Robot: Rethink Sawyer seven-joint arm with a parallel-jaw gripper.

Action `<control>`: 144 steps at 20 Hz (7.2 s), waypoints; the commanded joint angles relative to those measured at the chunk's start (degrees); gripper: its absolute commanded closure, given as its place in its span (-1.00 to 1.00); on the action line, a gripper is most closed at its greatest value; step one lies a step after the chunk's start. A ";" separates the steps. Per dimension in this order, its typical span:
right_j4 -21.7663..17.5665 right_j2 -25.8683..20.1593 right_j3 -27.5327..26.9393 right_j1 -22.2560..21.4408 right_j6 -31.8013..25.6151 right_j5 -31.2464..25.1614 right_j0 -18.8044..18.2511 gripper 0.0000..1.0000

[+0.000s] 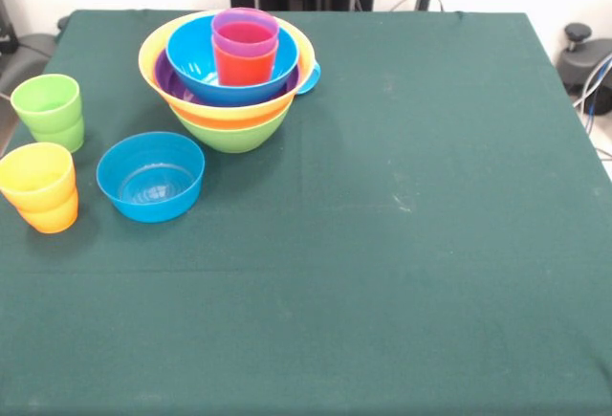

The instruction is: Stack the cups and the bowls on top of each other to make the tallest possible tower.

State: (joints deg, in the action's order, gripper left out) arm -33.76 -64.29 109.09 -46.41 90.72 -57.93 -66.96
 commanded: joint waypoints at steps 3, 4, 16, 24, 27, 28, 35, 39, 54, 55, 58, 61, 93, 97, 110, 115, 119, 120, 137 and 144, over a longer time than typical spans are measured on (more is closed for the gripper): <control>2.95 -1.17 0.39 -3.87 -5.28 -1.20 3.65 -1.00; 3.29 -1.19 0.91 -3.97 -4.74 -0.38 3.68 -1.00; 7.32 -0.17 5.57 -8.26 3.56 8.23 6.44 -1.00; 4.52 6.04 6.84 -9.42 7.14 10.63 11.22 -1.00; 6.72 9.39 6.53 -8.99 10.11 6.79 14.52 -1.00; 7.09 9.97 5.86 -8.37 10.32 7.06 15.28 -1.00; 9.20 14.28 1.48 -8.91 9.65 3.73 19.15 -1.00; 10.40 17.16 -1.20 -8.75 10.69 2.95 21.24 -1.00; 8.58 28.65 -21.41 6.12 11.40 3.03 33.55 -1.00; 8.60 29.15 -22.61 6.86 11.05 2.97 34.18 -1.00; 9.02 30.20 -26.22 9.51 9.25 3.51 35.50 -1.00; 9.98 31.07 -28.22 10.42 9.00 2.70 36.45 -1.00; 5.78 46.68 -36.73 7.56 3.60 -2.40 39.96 -1.00; 6.12 46.57 -36.93 8.56 2.41 -1.21 39.38 -1.00; 6.27 45.26 -35.65 12.69 -0.97 6.15 35.93 -1.00; 5.23 45.34 -34.68 13.33 -1.42 9.41 35.27 -1.00; 5.02 45.56 -33.42 13.77 -0.89 11.99 34.98 -1.00; 5.11 45.56 -33.19 13.82 -1.00 12.28 34.85 -1.00; 7.91 44.83 -33.12 13.44 -2.20 10.78 33.76 -1.00; 8.57 44.52 -32.46 12.61 -2.23 10.18 33.26 -1.00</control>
State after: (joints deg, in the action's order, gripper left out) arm -25.33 -18.29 72.42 -33.66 91.22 -46.41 -33.57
